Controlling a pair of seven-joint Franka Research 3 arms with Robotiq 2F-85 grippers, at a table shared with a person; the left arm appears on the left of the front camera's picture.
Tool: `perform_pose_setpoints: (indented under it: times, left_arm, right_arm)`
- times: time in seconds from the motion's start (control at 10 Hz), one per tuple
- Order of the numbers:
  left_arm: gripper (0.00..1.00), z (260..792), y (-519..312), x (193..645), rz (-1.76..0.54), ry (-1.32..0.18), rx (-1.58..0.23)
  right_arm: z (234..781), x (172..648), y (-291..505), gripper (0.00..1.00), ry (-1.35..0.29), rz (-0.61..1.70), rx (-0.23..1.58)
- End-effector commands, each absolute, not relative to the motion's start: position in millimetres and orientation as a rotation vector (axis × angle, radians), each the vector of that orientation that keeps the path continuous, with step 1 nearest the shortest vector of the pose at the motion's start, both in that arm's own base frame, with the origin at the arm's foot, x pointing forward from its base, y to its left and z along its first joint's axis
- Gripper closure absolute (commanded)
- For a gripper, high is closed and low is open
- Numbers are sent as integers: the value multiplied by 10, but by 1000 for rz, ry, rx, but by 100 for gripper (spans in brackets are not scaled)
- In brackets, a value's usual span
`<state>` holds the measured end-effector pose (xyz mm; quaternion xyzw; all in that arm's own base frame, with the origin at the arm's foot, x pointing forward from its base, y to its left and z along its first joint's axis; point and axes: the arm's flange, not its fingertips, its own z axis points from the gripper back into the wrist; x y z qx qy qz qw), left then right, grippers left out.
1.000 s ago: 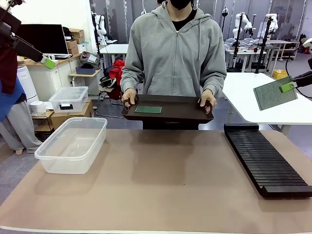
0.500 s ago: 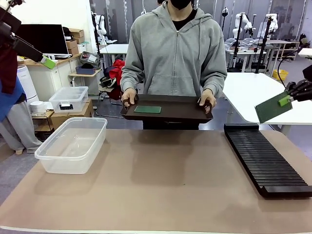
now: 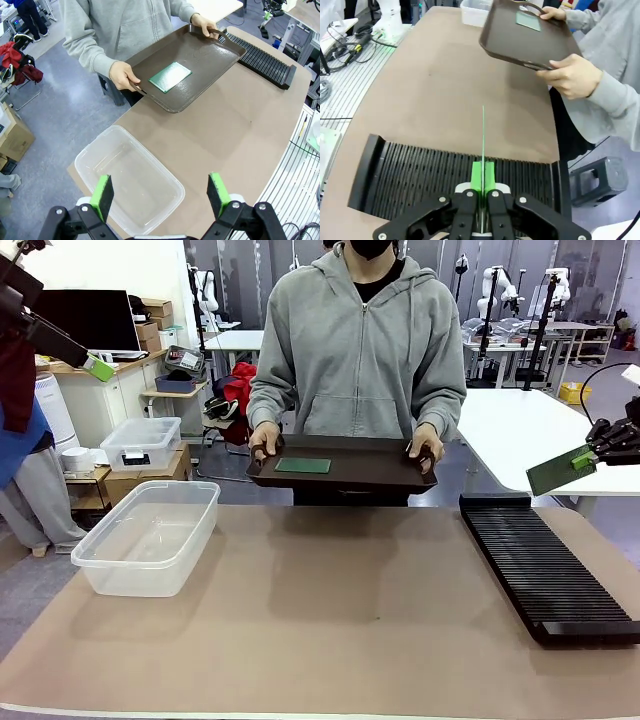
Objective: Sort PCBs into racks and boxes based on the side picked up.
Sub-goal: If the short side of the Blank PCB is picked up, insert it into the PCB Rack ; if the long side is picked up, place it in the Organizing box.
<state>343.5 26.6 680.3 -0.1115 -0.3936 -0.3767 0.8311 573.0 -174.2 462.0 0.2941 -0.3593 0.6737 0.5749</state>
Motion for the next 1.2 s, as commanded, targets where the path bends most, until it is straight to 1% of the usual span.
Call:
perform_pose_setpoints:
  times: [0.0,0.3,0.4,1.1]
  left_arm:
    - [0,6784,272,3437,-799,-844,-241]
    - [0,6784,272,3437,-799,-844,-241]
    - [0,6784,272,3437,-799,-844,-241]
    - [0,6784,272,3437,-799,-844,-241]
  right_arm:
    - [4489,5967,-1762,97,-880,1511,695]
    - [4369,6107,-1744,97,-897,1410,704]
    - [4319,5975,-1789,97,-872,1500,706]
    - [4313,6015,-1798,97,-877,1478,703]
